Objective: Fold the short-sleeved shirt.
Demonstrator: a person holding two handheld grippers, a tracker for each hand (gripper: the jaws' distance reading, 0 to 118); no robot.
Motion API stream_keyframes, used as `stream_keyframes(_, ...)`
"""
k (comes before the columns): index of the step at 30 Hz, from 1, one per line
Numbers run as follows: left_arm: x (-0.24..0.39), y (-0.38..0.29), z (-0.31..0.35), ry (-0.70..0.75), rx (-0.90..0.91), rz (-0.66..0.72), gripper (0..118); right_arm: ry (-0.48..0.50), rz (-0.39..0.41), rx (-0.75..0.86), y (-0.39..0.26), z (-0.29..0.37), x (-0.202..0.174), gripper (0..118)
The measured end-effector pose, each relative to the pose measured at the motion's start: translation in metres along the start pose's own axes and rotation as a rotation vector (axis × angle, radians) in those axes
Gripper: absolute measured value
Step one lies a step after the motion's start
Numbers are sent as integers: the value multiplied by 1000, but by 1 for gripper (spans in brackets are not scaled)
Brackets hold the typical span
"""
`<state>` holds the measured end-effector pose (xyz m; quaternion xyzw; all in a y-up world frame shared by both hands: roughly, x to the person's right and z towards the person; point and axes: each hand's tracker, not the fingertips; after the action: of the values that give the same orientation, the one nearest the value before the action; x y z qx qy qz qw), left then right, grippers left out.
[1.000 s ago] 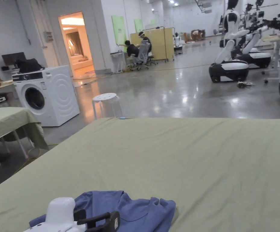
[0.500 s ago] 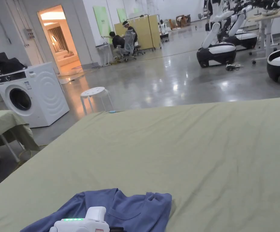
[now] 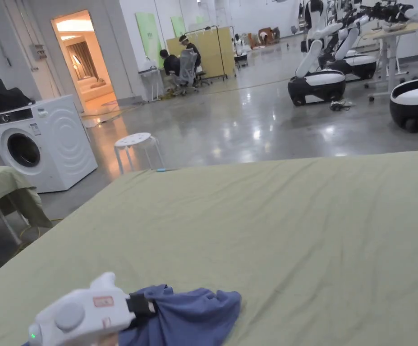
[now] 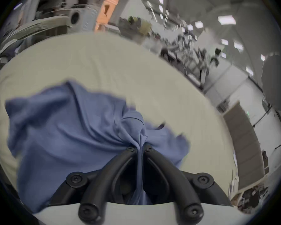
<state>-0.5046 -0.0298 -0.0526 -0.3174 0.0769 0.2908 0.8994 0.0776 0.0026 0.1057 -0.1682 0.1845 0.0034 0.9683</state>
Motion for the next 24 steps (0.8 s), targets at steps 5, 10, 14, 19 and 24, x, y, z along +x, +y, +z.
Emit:
stream_keyframes(5, 59, 78, 54, 6, 187, -136, 2, -17, -22, 25, 0, 11, 13, 0)
stream_keyframes(10, 134, 150, 82, 4, 318, -306, 2, -56, -37, 19, -4, 16, 26, 0)
stream_keyframes(14, 215, 158, 67, -31, 294, -478, 2, -86, -58, 15, -10, 22, 37, 0)
stream_keyframes(19, 297, 113, 8, -217, 197, -602, 2, -136, -89, 21, -14, 32, 46, 0)
stream_keyframes(24, 341, -15, -54, -436, -36, -598, 2, -164, -124, 34, -20, 49, 58, 0)
